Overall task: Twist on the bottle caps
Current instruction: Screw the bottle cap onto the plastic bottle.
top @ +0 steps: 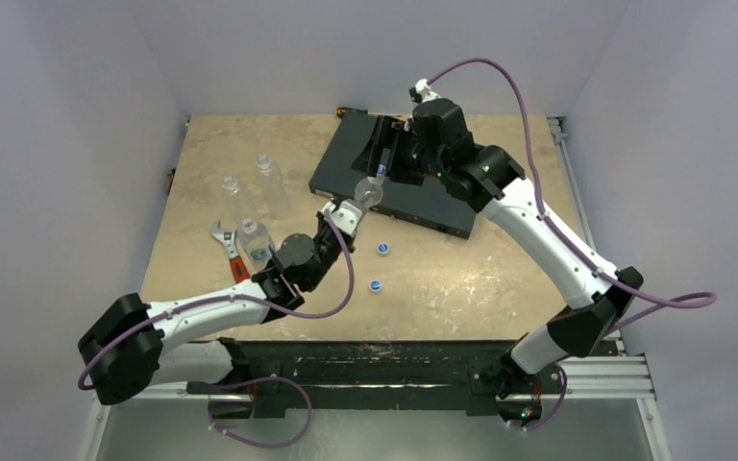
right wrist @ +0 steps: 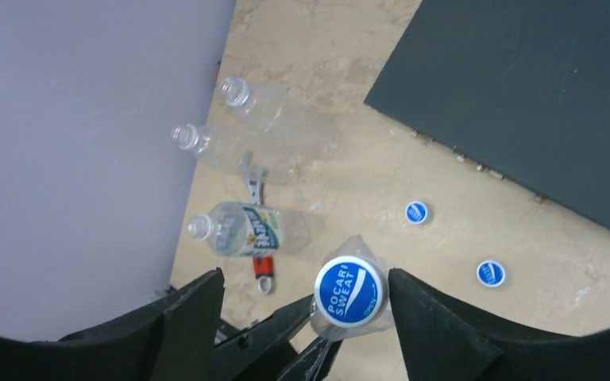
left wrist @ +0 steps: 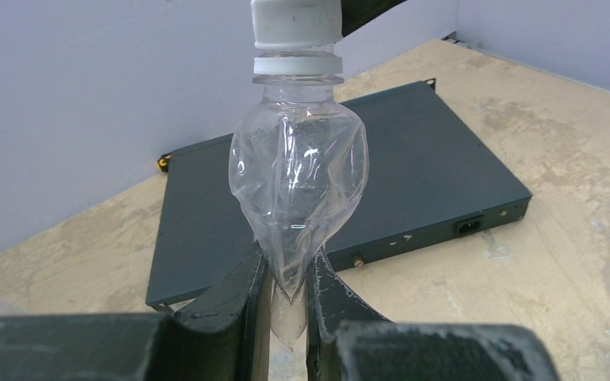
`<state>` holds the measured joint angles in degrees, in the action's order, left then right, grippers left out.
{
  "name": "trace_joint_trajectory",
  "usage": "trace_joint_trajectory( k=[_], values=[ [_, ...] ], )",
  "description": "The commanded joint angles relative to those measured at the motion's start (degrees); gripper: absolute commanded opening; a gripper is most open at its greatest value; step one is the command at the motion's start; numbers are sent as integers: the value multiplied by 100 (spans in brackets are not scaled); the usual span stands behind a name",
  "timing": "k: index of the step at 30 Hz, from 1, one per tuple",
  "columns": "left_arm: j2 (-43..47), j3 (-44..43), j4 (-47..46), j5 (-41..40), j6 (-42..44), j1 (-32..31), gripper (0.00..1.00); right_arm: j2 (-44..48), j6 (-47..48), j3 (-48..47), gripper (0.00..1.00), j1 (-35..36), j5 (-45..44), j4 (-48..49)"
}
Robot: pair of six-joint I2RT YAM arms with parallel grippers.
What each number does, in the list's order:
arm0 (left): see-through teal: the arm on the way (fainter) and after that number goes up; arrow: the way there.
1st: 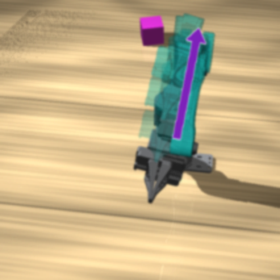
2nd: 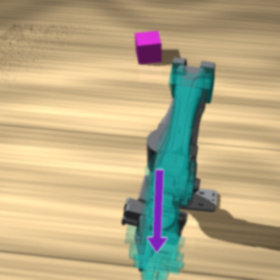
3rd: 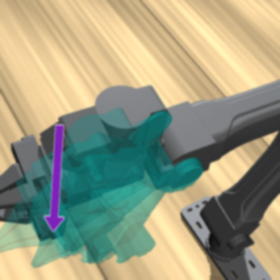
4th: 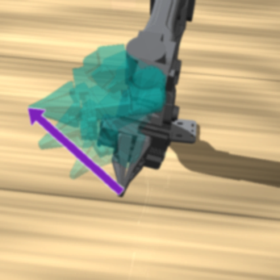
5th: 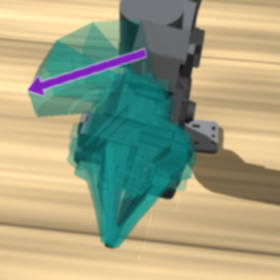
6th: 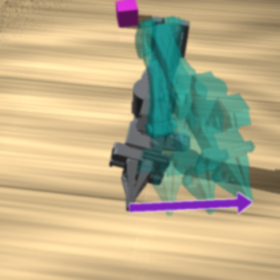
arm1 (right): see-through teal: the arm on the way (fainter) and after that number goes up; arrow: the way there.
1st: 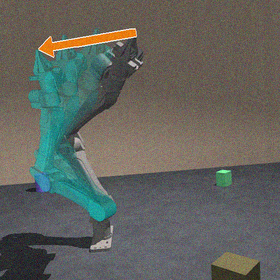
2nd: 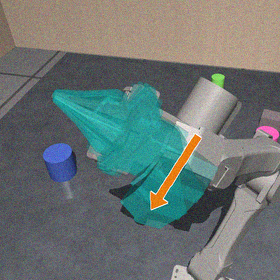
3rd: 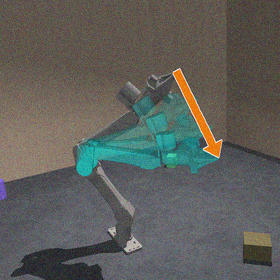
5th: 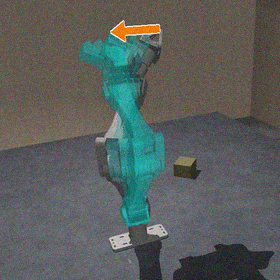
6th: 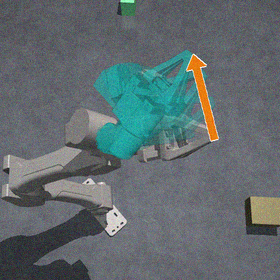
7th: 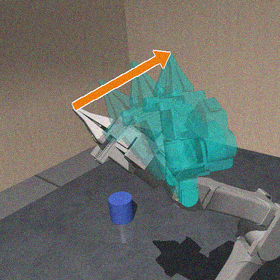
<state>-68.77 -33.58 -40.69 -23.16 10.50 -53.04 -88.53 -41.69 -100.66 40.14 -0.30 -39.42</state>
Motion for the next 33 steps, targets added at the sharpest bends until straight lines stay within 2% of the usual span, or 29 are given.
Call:
trace_joint_trajectory(
  k=[1,3,5,8,14,16,19,23,28,33],
  values=[
    [303,77,-390,942,-446,41,0,332,93,-317,85,168,267,-58],
    [409,102,-220,1326,-715,254,0,515,397,-336,94,149,205,-66],
    [538,135,-83,1994,-978,552,0,674,788,-386,98,98,129,-160],
    [734,102,235,3093,-1352,1018,0,982,1642,-266,98,16,341,-136],
    [1163,-72,930,4627,-1494,1521,0,1342,2979,-84,97,-18,1398,-362],
    [1292,-148,1122,5251,-1579,1690,0,1423,3357,-27,93,-22,1882,-497],
    [1441,-254,1467,6168,-1730,1950,0,1504,3764,-26,79,-22,2350,-776],
    [1604,-392,2051,7047,-1657,2144,0,1488,4071,-42,77,-15,2574,-1232],
    [1686,-570,2672,7294,-1366,2188,0,1437,4134,108,65,-17,2823,-1331],
    [1708,-627,2862,7339,-1280,2188,0,1352,4134,110,60,25,2938,-1380]
  ],
)
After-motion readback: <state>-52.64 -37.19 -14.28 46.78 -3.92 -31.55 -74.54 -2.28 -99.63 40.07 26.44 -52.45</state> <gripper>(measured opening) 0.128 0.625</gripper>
